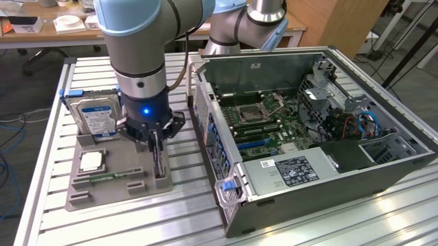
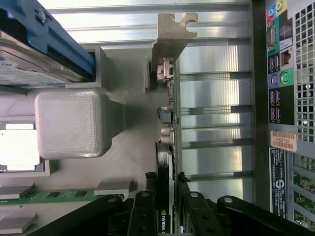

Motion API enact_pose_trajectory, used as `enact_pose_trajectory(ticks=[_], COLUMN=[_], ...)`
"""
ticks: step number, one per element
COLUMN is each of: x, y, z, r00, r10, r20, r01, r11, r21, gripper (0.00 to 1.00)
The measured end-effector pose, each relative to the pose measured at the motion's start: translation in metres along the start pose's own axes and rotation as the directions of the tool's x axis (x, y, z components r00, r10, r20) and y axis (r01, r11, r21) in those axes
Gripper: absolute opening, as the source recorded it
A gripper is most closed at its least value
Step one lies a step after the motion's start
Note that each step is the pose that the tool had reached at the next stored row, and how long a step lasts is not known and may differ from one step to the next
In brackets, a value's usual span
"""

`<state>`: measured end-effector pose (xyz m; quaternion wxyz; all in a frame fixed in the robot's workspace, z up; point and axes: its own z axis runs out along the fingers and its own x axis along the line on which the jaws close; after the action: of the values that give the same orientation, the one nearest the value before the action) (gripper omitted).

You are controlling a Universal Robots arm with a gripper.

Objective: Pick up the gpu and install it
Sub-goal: 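Pick up the gpu and move the gpu toward the slot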

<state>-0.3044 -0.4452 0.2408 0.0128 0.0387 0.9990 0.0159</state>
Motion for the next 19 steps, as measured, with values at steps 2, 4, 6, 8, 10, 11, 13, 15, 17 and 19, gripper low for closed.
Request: enact_pose_trajectory(ticks=[2, 4, 6, 8, 10, 11, 13, 15, 17, 19], x=[0.0, 0.0, 0.0, 0.0, 0.0, 0.0, 0.0, 0.0, 0.0, 0.0], y=[0.0001, 0.0002, 0.0002, 0.0003, 0.0003, 0.0003, 0.0004, 0.0005, 0.0005, 0.0006], z=[-0.0023, -0.0044, -0.0062, -0.0078, -0.0095, -0.0104, -0.0121, -0.0141, -0.0162, -0.0181], r00=[1.0, 1.0, 1.0, 1.0, 1.0, 1.0, 1.0, 1.0, 1.0, 1.0], r10=[0.0, 0.0, 0.0, 0.0, 0.0, 0.0, 0.0, 0.0, 0.0, 0.0], r20=[-0.0001, 0.0, 0.0, 0.0, 0.0, 0.0, -0.0001, 0.0, -0.0001, 0.0], r01=[0.0, 0.0, 0.0, 0.0, 0.0, 0.0, 0.0, 0.0, 0.0, 0.0], r11=[1.0, 1.0, 1.0, 1.0, 1.0, 1.0, 1.0, 1.0, 1.0, 1.0], r21=[0.0, -0.0001, 0.0, 0.0, 0.0, 0.0, 0.0, 0.0, 0.0, 0.0], gripper=[0.27, 0.27, 0.27, 0.27, 0.27, 0.27, 0.27, 0.27, 0.27, 0.27])
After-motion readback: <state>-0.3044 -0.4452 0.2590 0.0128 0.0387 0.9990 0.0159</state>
